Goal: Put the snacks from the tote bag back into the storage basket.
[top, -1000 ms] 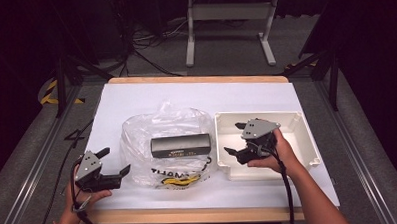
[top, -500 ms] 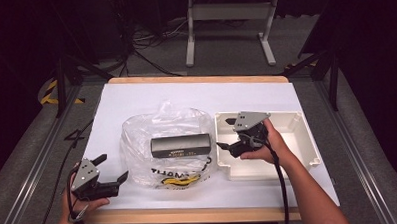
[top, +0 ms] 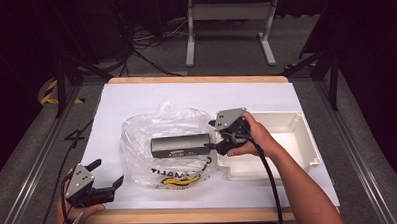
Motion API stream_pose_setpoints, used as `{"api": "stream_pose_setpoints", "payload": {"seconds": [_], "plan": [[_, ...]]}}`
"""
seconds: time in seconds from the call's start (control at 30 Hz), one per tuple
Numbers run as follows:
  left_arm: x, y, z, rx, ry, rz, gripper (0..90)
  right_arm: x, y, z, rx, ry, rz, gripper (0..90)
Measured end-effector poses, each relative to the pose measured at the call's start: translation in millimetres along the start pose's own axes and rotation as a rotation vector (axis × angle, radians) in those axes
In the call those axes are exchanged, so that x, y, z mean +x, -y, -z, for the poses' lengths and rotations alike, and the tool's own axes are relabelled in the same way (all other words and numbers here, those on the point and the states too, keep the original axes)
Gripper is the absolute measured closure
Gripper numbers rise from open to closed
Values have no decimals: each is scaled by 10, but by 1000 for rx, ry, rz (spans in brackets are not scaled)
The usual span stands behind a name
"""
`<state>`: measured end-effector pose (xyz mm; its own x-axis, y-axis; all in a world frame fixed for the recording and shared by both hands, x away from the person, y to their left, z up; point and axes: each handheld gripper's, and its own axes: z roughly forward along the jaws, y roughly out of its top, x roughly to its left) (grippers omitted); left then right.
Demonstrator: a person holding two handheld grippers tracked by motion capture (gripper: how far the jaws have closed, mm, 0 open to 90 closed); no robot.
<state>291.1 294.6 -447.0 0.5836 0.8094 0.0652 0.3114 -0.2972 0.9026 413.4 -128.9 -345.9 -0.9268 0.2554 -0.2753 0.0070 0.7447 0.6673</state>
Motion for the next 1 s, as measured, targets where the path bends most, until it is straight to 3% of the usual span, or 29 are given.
{"api": "stream_pose_setpoints", "payload": {"seconds": [0.2, 0.37, 0.67, 0.87, 1.0], "plan": [[-2, 10, 17, 0, -1, 3, 86, -8, -80, -110, 52, -41, 38, 284], [-11, 9, 12, 6, 1, -1, 86, -17, -138, -255, 124, -101, 67, 283], [-13, 11, 6, 11, 8, -8, 85, -34, -262, -475, 250, -155, 128, 283], [-14, 19, 9, 14, 13, -7, 84, -32, -302, -603, 317, -181, 145, 298], [-11, 21, 7, 15, 14, -8, 84, -25, -313, -683, 330, -192, 141, 296]]}}
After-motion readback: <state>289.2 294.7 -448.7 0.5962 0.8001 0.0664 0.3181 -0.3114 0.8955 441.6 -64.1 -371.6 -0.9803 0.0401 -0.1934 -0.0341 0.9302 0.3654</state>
